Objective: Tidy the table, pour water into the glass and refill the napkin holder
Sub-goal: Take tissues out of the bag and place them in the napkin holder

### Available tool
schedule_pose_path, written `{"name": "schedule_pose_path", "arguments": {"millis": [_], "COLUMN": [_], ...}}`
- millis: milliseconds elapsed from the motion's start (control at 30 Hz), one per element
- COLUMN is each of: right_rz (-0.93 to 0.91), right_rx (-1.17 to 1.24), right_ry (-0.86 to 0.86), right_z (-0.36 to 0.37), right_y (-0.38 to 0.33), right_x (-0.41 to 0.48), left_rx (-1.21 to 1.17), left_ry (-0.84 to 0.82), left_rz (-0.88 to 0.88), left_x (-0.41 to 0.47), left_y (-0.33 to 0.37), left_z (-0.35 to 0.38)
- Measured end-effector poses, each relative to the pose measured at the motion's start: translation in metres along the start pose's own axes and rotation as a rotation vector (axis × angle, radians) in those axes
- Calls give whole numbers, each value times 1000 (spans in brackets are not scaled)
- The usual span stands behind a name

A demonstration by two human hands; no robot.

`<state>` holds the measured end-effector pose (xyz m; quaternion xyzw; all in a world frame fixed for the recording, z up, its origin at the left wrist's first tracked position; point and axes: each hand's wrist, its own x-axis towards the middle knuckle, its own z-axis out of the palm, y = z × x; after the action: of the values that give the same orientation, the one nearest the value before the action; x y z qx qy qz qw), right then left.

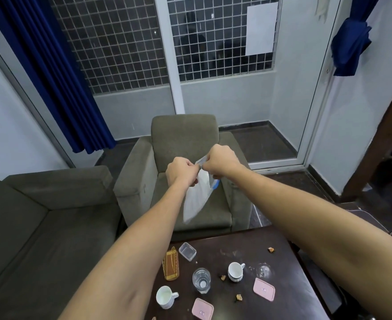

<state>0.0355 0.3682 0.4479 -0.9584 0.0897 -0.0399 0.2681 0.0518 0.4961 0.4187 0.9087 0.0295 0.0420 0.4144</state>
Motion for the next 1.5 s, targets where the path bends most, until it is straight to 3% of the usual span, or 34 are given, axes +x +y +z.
{"name": "schedule_pose_path", "arguments": {"millis": [100,300,500,700,933,1100,1367,1500], "right_rz": [163,342,360,410,331,321,339,313], "right_rx": [46,152,269,292,357,23,48,12], "right_ry": [-175,-275,-454,-403,-421,-324,-167,-205], "right_z": [2,4,4,1,6,6,13,15], "right_y": [-3,11,12,16,18,12,13,10], "right_x": [5,16,11,7,8,10,15,9], "left_rx": [30,0,-112,-302,-479,-346,-130,-65], "left_ry": [30,27,9,-64,-167,-84,-69,-112], "left_rz": [17,90,140,136,134,19,-80,-72], "left_x": [-4,-13,-11,-8,-9,-7,-9,-13], "left_y": [5,11,17,19,16,6,-15,-13], "left_z": [-1,7,17,18,13,12,26,35]}}
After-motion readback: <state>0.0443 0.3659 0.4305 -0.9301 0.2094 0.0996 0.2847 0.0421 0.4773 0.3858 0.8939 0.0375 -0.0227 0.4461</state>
